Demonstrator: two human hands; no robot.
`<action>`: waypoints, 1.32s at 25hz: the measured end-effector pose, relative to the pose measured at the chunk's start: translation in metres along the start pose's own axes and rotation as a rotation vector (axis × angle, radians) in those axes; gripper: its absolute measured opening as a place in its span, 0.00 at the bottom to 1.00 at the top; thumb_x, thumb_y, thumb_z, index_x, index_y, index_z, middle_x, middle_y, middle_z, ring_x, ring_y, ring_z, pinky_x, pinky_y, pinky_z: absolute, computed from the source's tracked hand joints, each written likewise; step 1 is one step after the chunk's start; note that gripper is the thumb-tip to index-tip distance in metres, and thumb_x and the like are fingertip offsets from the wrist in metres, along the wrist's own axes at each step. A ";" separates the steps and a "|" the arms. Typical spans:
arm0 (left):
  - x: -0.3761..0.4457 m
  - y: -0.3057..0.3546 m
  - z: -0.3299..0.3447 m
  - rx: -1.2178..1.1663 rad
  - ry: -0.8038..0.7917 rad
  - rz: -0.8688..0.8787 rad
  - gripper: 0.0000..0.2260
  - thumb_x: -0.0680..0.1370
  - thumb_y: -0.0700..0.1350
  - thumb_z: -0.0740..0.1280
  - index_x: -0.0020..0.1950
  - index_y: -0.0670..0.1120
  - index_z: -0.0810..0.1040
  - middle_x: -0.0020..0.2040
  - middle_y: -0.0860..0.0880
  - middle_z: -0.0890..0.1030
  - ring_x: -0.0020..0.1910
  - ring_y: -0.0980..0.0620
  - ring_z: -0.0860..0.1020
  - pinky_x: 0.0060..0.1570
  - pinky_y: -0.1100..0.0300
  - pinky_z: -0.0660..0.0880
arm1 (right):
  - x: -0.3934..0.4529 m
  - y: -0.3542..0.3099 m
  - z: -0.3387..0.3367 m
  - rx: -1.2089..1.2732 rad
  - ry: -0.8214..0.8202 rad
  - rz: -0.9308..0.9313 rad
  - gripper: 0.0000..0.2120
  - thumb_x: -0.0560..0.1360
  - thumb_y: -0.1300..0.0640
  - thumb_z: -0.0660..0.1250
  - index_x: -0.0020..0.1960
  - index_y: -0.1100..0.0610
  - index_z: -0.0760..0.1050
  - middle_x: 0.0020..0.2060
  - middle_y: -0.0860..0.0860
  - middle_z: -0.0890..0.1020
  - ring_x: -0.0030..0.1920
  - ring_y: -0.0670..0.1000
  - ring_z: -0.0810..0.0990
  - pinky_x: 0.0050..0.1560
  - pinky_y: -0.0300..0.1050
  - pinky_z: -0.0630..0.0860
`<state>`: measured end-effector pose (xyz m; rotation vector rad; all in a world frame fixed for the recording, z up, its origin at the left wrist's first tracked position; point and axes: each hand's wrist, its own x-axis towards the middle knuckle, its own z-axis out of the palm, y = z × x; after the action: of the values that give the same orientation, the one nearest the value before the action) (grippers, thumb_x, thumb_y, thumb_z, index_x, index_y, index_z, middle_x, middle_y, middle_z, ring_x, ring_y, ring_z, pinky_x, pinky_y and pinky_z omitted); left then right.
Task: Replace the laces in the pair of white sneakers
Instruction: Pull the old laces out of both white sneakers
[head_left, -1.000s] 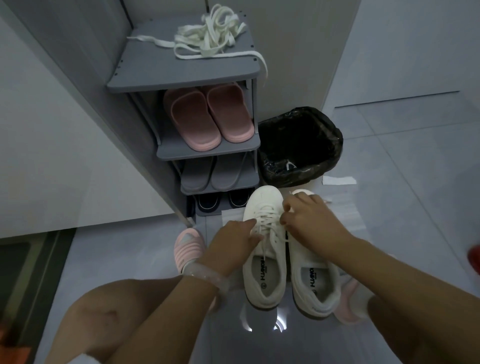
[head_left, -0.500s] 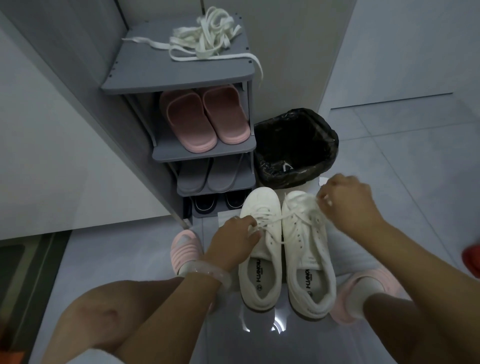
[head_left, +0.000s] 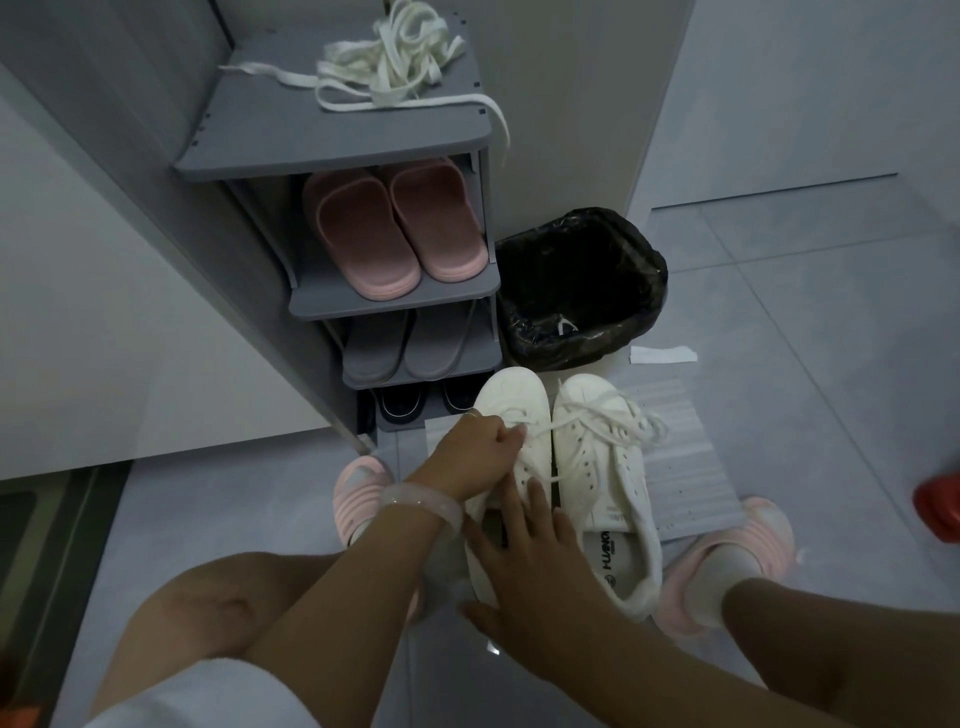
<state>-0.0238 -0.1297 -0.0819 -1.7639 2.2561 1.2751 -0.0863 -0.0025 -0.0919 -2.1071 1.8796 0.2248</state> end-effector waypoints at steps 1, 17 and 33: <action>0.000 0.002 0.000 -0.015 -0.008 -0.023 0.19 0.81 0.51 0.53 0.44 0.39 0.76 0.55 0.37 0.74 0.55 0.43 0.73 0.57 0.54 0.68 | 0.004 0.001 0.000 -0.010 -0.033 0.004 0.35 0.57 0.32 0.67 0.58 0.49 0.77 0.60 0.62 0.78 0.52 0.66 0.80 0.43 0.58 0.80; -0.007 -0.022 -0.021 -0.005 0.050 -0.115 0.17 0.75 0.37 0.64 0.64 0.42 0.71 0.61 0.43 0.74 0.61 0.46 0.73 0.56 0.60 0.69 | 0.007 0.009 -0.014 -0.034 -0.138 -0.065 0.38 0.77 0.39 0.55 0.76 0.56 0.41 0.75 0.62 0.45 0.73 0.69 0.46 0.71 0.62 0.51; -0.009 -0.020 0.001 -0.091 0.224 -0.042 0.07 0.75 0.46 0.67 0.41 0.46 0.72 0.38 0.50 0.74 0.42 0.50 0.73 0.42 0.62 0.66 | 0.009 0.007 -0.003 -0.001 -0.043 0.015 0.42 0.52 0.30 0.72 0.58 0.56 0.79 0.53 0.63 0.81 0.50 0.70 0.79 0.41 0.61 0.79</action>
<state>-0.0045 -0.1223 -0.0906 -2.0706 2.2896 1.2489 -0.0921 -0.0122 -0.0928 -2.0720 1.8717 0.2724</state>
